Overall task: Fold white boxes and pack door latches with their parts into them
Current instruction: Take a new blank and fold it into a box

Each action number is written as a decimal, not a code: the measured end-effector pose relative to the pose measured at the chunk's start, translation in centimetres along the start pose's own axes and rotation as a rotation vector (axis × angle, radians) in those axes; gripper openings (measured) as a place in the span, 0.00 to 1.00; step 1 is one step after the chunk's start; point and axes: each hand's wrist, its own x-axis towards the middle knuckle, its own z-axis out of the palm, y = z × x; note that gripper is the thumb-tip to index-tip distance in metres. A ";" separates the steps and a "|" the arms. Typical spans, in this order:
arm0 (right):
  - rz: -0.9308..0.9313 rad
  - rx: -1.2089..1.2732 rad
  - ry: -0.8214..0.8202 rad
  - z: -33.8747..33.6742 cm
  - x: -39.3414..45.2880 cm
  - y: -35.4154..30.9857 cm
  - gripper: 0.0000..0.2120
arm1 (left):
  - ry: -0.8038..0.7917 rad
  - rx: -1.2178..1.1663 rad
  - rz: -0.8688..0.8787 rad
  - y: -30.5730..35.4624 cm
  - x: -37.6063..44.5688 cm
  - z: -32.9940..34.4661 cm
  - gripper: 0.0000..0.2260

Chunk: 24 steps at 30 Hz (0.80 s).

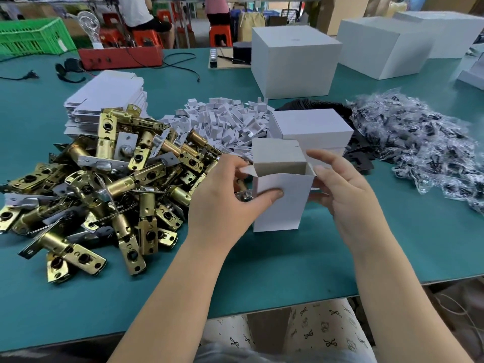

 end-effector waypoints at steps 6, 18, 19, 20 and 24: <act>-0.147 -0.034 -0.015 1.3 -0.7 1.1 0.18 | -0.214 0.291 0.004 0.4 -0.1 0.5 0.33; -0.340 -0.187 0.081 1.2 -2.2 1.9 0.12 | -0.215 -0.130 -0.208 0.2 0.1 0.1 0.32; -0.349 -0.168 0.085 1.1 -2.3 1.8 0.12 | -0.165 -0.053 -0.237 0.0 0.3 -0.4 0.24; -0.353 -0.145 0.085 1.0 -2.4 1.8 0.12 | -0.138 0.027 -0.269 -0.4 0.7 -1.1 0.19; -0.350 -0.094 0.086 0.6 -2.4 1.8 0.12 | -0.175 0.330 -0.289 -2.3 1.5 -4.4 0.13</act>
